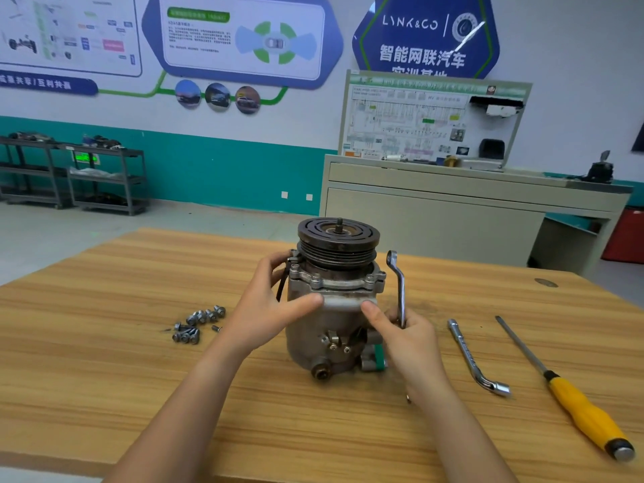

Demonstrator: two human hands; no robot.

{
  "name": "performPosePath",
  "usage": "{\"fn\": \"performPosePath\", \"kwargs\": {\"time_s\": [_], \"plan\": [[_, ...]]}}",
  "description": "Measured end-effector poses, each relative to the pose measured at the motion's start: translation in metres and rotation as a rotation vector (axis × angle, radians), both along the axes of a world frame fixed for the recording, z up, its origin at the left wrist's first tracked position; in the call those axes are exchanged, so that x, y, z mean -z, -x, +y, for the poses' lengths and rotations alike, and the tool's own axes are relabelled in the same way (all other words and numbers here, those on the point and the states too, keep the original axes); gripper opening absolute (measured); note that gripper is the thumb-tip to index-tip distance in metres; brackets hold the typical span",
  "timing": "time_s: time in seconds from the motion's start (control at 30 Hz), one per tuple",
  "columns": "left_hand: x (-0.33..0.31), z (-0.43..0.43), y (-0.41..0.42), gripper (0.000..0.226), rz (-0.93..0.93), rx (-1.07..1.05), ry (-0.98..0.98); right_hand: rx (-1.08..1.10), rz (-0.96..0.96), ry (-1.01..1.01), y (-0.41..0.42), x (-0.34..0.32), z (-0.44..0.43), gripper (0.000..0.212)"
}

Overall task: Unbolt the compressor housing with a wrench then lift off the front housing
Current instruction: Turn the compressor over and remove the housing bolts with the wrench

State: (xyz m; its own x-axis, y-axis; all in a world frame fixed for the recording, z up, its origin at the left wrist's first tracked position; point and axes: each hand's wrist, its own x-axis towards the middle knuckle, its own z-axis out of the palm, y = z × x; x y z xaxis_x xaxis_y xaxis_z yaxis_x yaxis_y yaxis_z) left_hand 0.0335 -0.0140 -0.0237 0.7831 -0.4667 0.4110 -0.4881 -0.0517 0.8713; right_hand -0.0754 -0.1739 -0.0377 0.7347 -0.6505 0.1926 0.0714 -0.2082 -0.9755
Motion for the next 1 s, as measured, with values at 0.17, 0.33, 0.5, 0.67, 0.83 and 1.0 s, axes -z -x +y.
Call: {"fn": "performPosePath", "kwargs": {"time_s": [0.17,0.33,0.5,0.67,0.83,1.0], "plan": [[0.001,-0.023,0.005,0.073,-0.102,-0.243,0.047,-0.071,0.121,-0.039,0.003,-0.012,-0.015,0.042],[0.009,-0.054,0.028,0.07,-0.163,-0.376,0.162,-0.075,0.154,-0.118,0.003,-0.027,-0.033,0.027],[0.016,-0.042,0.017,0.054,-0.252,-0.31,0.142,-0.082,0.157,0.053,0.013,-0.042,-0.03,0.037],[0.02,-0.034,-0.008,0.03,-0.226,-0.308,0.313,-0.154,0.068,0.415,0.037,-0.052,-0.018,0.03],[0.018,-0.039,-0.032,0.027,-0.005,-0.141,0.281,-0.037,0.172,0.681,0.043,-0.053,-0.022,0.026],[0.038,-0.044,-0.027,0.036,0.002,-0.166,0.293,0.19,0.317,0.982,0.041,-0.052,-0.034,0.033]]}}
